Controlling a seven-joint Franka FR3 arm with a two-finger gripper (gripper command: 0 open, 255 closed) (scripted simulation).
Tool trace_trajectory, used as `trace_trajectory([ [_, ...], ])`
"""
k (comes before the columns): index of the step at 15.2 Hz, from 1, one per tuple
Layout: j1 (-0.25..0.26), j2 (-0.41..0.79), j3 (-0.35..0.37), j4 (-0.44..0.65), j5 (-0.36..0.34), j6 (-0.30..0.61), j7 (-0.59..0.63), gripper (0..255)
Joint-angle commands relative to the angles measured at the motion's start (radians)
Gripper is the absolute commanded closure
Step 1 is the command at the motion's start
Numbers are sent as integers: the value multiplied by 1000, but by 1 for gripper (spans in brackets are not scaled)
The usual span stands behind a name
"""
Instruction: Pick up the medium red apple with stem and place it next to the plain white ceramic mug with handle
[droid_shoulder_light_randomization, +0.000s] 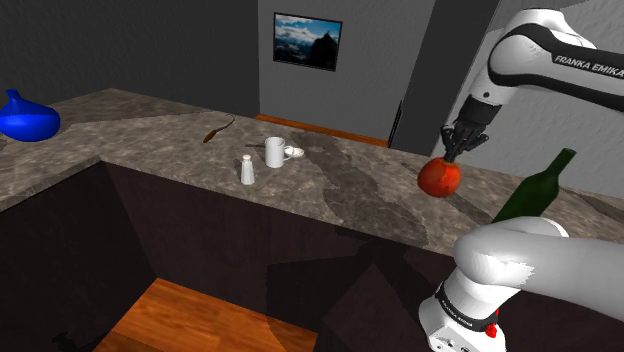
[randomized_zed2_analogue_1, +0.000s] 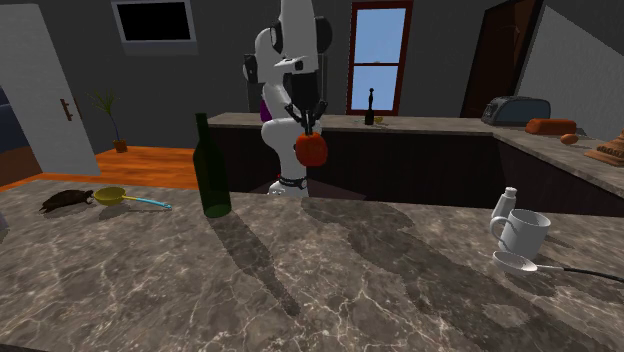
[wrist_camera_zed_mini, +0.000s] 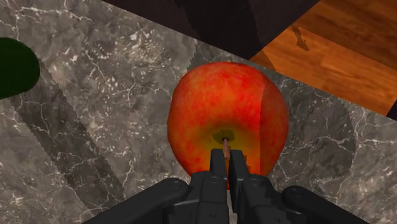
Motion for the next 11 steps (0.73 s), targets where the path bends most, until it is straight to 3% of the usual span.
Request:
trace_trajectory([
  [1, 3, 9, 3, 33, 4, -24, 1, 255],
  [3, 4, 14, 5, 51, 5, -37, 2, 255],
  [11, 77, 235, 138, 149, 115, 90, 142, 255],
])
